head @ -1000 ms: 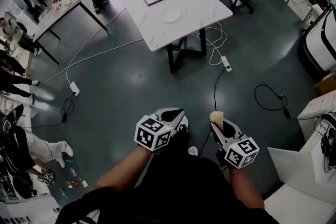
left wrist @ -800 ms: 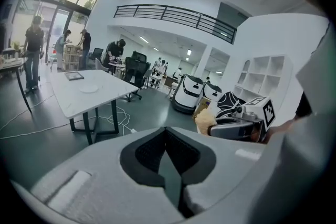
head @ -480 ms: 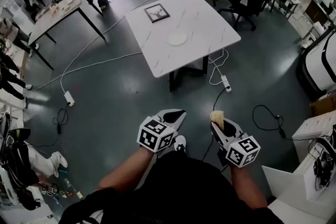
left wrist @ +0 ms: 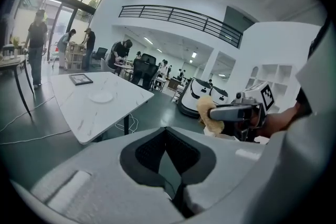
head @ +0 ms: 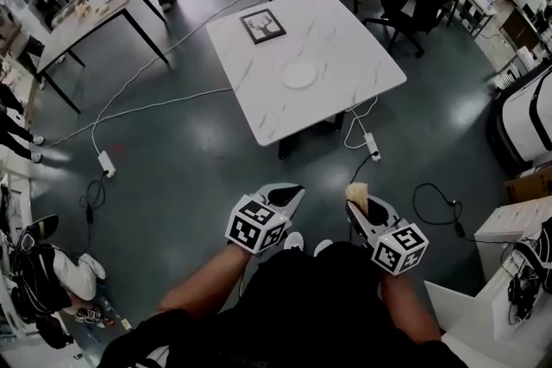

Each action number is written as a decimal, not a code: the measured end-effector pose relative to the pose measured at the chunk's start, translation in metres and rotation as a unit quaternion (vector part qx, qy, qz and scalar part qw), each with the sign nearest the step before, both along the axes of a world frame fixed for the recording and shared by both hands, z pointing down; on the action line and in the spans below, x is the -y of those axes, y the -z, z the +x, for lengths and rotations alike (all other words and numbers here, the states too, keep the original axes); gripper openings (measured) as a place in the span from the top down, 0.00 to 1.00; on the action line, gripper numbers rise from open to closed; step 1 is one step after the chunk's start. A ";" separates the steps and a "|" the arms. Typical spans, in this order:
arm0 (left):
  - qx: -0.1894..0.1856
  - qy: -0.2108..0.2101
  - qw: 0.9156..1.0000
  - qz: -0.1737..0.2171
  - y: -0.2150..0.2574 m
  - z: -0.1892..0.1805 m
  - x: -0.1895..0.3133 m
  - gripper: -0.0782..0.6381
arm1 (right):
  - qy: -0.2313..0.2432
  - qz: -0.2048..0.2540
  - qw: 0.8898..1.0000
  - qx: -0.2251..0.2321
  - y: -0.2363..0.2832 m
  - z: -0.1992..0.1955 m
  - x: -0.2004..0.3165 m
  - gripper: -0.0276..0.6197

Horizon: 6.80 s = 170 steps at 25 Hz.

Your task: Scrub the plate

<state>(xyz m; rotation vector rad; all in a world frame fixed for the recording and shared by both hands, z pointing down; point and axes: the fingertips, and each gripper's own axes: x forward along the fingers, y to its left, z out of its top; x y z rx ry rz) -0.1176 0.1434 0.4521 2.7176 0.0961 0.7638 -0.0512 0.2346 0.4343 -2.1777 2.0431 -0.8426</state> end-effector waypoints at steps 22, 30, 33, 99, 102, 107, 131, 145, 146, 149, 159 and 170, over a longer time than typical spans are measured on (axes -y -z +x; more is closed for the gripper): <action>0.017 0.056 0.998 0.010 0.002 0.107 0.057 0.88 | 0.071 0.025 0.997 0.004 0.011 0.115 0.088 0.76; 0.005 0.094 0.996 -0.007 0.014 0.192 0.064 0.88 | 0.106 0.024 0.994 0.006 0.007 0.194 0.094 0.76; 0.008 0.106 0.994 -0.002 0.016 0.216 0.061 0.88 | 0.127 0.023 0.992 0.007 0.007 0.218 0.095 0.76; 0.220 0.274 0.936 0.010 -0.174 0.242 0.362 0.88 | 0.410 -0.169 0.881 -0.162 -0.175 0.225 0.484 0.76; 0.242 0.255 0.936 0.034 -0.183 0.249 0.362 0.88 | 0.410 -0.170 0.883 -0.153 -0.180 0.224 0.492 0.76; 0.286 0.221 0.929 0.077 -0.201 0.248 0.361 0.88 | 0.412 -0.180 0.881 -0.150 -0.188 0.223 0.496 0.76; 0.284 0.181 0.932 0.133 -0.186 0.264 0.352 0.88 | 0.440 -0.189 0.855 -0.198 -0.199 0.206 0.504 0.76; 0.329 0.106 0.914 0.210 -0.212 0.289 0.362 0.88 | 0.449 -0.181 0.854 -0.192 -0.196 0.219 0.504 0.76; 0.330 0.104 0.914 0.213 -0.212 0.290 0.362 0.88 | 0.455 -0.181 0.849 -0.198 -0.198 0.216 0.505 0.76; 0.331 0.097 0.913 0.218 -0.211 0.291 0.362 0.88 | 0.475 -0.184 0.834 -0.215 -0.204 0.209 0.508 0.76; 0.313 0.112 0.926 0.179 -0.210 0.285 0.360 0.88 | 0.482 -0.216 0.814 -0.242 -0.220 0.220 0.511 0.76; 0.307 0.116 0.928 0.174 -0.210 0.284 0.360 0.88 | 0.411 -0.231 0.858 -0.206 -0.215 0.271 0.516 0.76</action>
